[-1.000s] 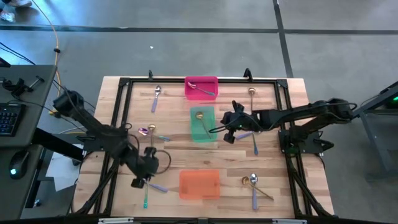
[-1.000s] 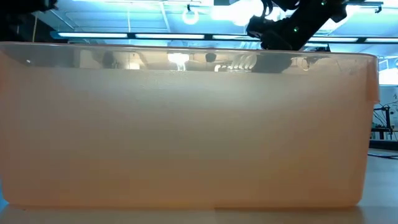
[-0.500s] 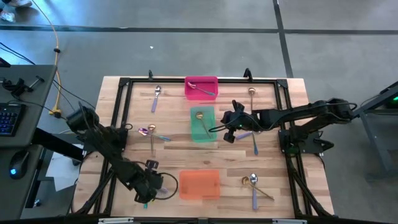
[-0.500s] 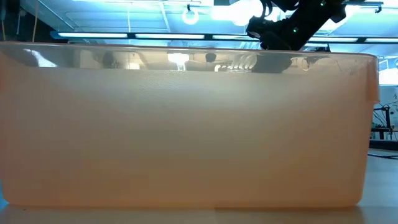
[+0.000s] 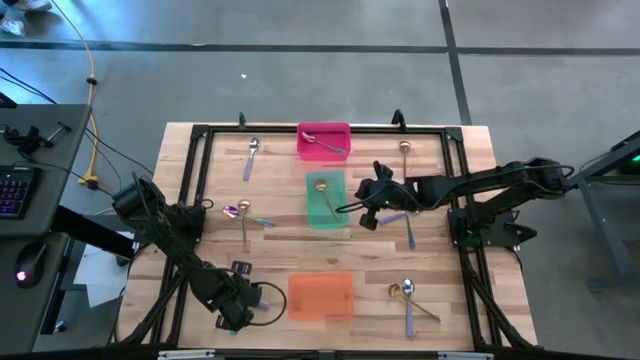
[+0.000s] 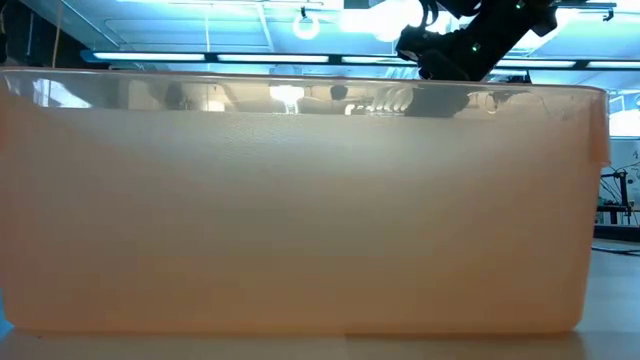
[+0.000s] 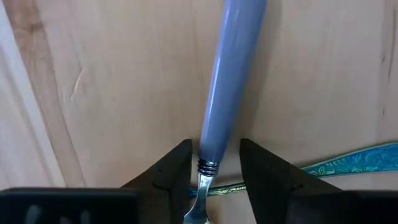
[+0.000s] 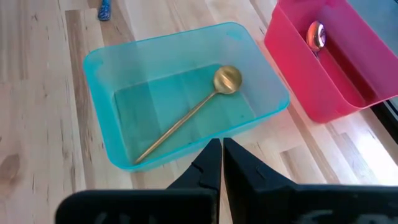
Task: Sort silverware by color (type)
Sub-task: Put the purple spoon into the orange bin
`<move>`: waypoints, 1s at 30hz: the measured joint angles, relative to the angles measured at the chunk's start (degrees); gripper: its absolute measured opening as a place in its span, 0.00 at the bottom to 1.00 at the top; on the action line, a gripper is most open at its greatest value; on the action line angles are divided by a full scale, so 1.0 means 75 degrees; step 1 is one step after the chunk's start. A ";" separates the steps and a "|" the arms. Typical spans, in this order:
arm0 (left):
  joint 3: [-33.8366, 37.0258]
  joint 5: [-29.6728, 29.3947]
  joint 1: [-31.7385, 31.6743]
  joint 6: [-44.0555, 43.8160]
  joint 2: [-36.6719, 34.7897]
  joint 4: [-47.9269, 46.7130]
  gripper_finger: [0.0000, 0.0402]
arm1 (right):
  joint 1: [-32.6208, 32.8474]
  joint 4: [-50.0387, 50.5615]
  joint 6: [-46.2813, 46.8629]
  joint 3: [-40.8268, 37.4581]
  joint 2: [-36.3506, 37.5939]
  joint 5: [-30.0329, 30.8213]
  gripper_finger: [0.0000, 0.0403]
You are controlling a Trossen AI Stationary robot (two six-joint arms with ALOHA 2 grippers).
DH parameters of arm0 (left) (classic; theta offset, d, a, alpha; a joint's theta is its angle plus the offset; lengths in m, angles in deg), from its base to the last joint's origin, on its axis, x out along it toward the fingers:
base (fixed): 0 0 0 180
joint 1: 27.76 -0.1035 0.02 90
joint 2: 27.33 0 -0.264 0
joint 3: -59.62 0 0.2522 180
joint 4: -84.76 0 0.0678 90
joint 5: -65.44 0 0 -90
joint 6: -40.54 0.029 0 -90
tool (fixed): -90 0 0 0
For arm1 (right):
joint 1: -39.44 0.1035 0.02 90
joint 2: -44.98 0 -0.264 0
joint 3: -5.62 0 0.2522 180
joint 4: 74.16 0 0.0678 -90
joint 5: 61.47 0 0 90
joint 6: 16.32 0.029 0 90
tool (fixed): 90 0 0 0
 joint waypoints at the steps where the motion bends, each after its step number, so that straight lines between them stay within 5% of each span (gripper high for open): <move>1: 0.0000 0.0015 0.0000 0.0075 0.0000 -0.0017 0.25 | 0.0000 0.0000 -0.0003 0.0000 0.0000 0.0000 0.00; 8: 0.0006 0.0510 -0.0149 0.0725 0.0006 -0.0038 0.06 | 0.0000 0.0000 -0.0020 0.0000 -0.0003 0.0000 0.00; 21: -0.0820 -0.0176 -0.0658 0.1784 -0.0454 -0.1968 0.07 | 0.0000 0.0038 -0.0023 0.0000 -0.0006 0.0000 0.00; 30: -0.1371 -0.0316 -0.1478 0.2068 -0.1270 -0.0059 0.07 | 0.0000 0.0058 -0.0021 0.0000 -0.0006 0.0003 0.00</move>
